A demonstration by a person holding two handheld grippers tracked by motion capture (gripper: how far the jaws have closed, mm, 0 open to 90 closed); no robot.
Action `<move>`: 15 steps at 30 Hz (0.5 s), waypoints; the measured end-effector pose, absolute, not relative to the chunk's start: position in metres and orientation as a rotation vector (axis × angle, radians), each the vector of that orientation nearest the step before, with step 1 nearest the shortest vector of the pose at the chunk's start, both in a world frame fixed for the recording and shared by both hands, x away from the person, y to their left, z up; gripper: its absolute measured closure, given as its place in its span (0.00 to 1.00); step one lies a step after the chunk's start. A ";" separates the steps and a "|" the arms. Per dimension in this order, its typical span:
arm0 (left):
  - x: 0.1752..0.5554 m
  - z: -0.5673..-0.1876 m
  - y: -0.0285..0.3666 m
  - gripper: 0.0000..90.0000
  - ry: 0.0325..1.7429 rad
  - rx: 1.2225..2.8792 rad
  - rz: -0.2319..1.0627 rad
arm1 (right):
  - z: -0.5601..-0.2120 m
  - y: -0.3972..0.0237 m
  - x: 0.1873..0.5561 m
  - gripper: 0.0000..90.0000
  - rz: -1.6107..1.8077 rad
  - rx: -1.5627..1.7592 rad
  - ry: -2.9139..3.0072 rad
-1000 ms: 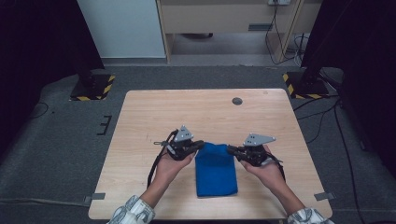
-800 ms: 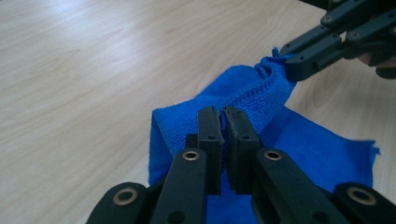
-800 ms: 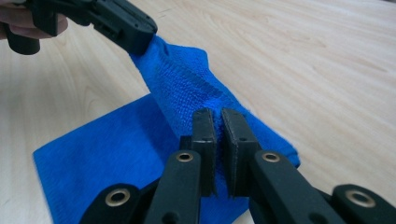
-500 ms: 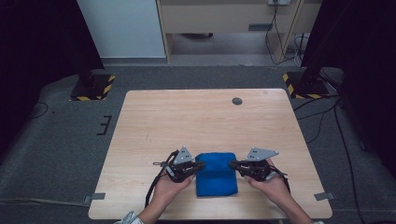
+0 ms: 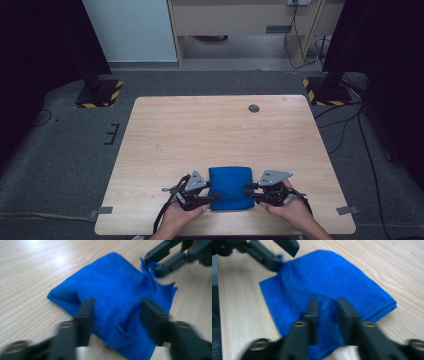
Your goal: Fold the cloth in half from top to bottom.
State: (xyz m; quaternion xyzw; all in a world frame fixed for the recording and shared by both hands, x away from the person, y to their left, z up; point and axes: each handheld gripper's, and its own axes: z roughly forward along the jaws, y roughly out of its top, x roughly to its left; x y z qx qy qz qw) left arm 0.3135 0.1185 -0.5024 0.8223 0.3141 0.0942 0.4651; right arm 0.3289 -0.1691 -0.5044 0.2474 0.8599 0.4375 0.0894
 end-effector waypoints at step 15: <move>0.339 -0.489 0.150 0.11 0.916 1.881 0.292 | -0.486 -0.184 0.345 0.12 1.364 0.906 2.351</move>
